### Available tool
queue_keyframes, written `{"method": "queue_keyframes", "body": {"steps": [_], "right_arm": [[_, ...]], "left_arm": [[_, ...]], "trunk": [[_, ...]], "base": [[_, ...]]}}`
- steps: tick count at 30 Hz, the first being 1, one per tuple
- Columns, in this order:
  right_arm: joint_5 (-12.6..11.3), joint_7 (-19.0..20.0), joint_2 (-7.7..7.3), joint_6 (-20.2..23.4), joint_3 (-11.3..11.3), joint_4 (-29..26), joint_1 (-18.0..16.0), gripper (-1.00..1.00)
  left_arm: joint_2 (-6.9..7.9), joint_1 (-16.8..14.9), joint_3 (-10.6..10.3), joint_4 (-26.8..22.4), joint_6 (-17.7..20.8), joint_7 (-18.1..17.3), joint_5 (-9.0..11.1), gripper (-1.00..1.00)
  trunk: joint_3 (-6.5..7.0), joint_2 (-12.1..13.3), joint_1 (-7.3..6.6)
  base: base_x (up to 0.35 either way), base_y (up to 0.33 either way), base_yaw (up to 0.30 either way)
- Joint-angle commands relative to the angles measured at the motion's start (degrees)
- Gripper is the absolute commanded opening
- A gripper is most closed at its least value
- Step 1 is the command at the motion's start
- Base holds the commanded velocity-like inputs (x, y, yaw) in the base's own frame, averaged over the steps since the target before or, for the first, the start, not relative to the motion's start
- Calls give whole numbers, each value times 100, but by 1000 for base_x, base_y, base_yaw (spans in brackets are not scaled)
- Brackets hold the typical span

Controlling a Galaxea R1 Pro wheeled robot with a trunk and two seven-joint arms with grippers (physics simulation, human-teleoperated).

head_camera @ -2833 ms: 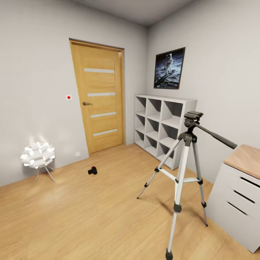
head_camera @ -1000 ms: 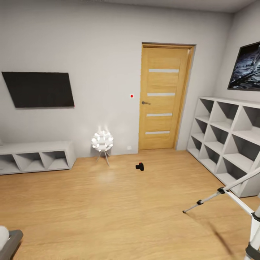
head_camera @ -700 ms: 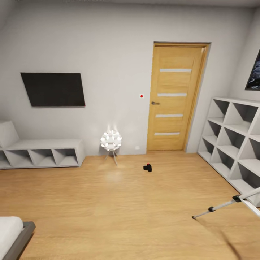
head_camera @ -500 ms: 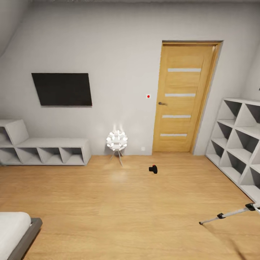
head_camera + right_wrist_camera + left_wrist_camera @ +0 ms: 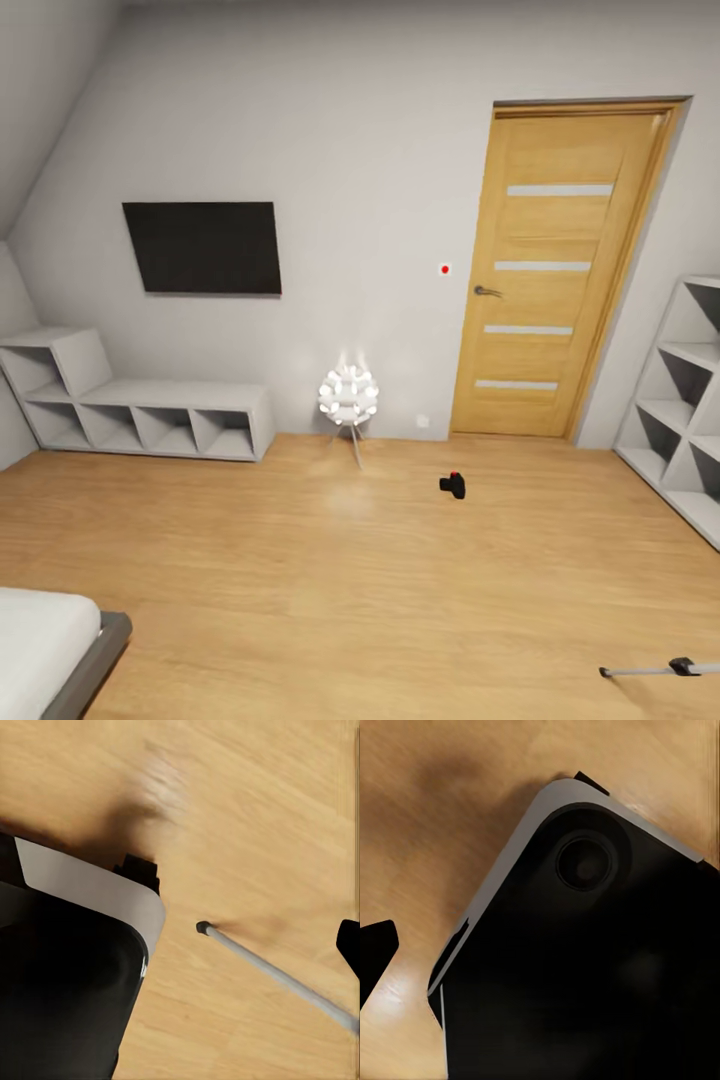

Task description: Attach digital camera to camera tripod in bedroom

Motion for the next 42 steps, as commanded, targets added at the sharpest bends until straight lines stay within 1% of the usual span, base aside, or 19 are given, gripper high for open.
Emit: {"method": "queue_keyframes", "body": {"steps": [1,10,42], "right_arm": [[45,-8,-6,3,-20,7,-7,100],[35,-9,-22,-1,-31,4,-7,100],[26,-18,-22,-29,-33,3,-7,100]], "left_arm": [[-2,2,-2,-10,6,6,-19,100],[-3,2,-23,-10,14,-4,-64,100],[-3,2,-25,-10,84,-4,-73,100]], "trunk": [[-5,-3,3],[-5,-3,3],[-5,-3,3]], "base": [[318,0,12],[322,0,3],[327,0,0]]}}
